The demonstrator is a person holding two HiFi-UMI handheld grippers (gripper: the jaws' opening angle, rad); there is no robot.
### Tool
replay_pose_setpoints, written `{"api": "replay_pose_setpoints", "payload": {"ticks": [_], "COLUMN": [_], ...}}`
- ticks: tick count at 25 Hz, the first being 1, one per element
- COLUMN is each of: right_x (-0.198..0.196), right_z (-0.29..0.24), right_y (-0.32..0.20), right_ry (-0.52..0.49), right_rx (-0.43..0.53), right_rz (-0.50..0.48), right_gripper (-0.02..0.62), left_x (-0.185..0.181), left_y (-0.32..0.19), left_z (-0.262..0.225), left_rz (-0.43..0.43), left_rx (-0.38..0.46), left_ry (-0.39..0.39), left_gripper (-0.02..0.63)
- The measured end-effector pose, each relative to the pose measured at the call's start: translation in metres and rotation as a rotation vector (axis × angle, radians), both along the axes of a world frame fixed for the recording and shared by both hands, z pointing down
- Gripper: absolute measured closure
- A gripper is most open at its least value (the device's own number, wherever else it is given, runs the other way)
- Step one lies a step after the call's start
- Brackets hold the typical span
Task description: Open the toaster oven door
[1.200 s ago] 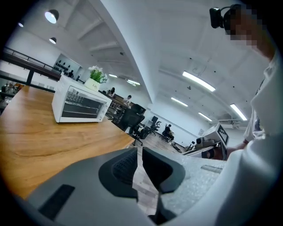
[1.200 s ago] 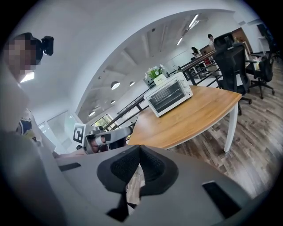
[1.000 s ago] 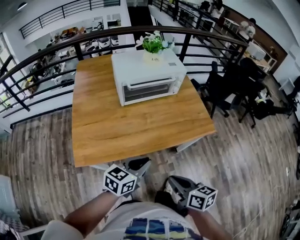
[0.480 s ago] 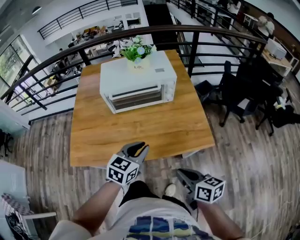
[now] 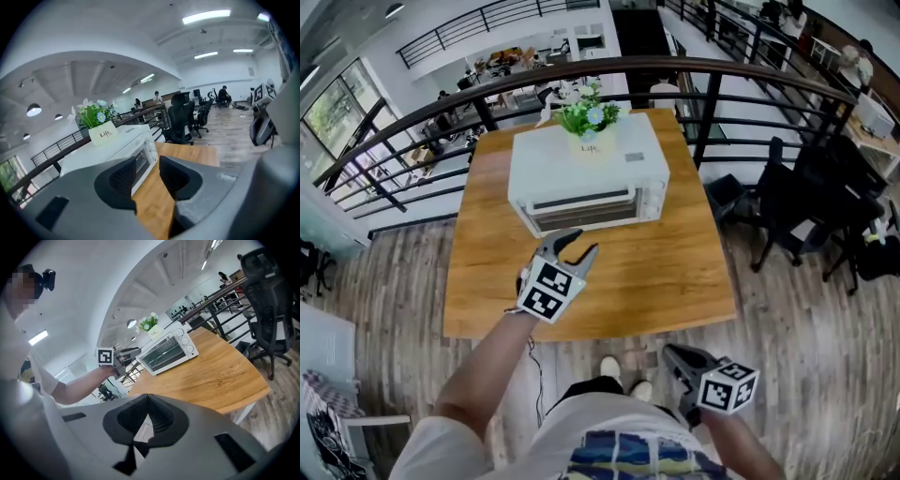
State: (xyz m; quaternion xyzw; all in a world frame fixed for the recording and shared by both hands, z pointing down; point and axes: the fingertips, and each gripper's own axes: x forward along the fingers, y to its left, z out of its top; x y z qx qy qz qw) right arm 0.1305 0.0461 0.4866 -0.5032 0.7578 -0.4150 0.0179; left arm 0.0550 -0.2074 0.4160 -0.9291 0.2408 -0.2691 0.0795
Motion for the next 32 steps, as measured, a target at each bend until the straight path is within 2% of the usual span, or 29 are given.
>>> {"api": "replay_pose_setpoints", "payload": {"ticks": [5,12,19,24,27,32], "right_x": [-0.007,-0.018,-0.003,0.032,0.058,0.091], "right_z": [-0.007,-0.003,0.004,-0.010,-0.011,-0.007], "right_y": [-0.030,-0.069,-0.093,-0.103,-0.106,-0.107], "right_ry": [0.007,0.016,0.001,0.010,0.008,0.010], "right_rx": [-0.009,-0.009,-0.034,-0.015,-0.019,-0.030], "right_rz": [-0.012,-0.019,-0.088,-0.127,-0.143,-0.173], "right_gripper": [0.594,0.594,0.594,0.594,0.594,0.594], "left_x": [-0.002,0.002,0.016,0.020,0.022,0.022], "left_y": [-0.051,-0.099,-0.121,-0.127,-0.132,-0.131], "left_z": [0.008,0.029,0.055,0.067,0.072,0.074], "left_rz": [0.029,0.080,0.092,0.050,0.019,-0.028], "left_rx": [0.074,0.162,0.149,0.096,0.094,0.070], "left_ry": [-0.138,-0.288,-0.397,-0.457,-0.493,-0.510], "left_gripper": [0.462,0.449,0.449,0.451,0.459,0.459]}}
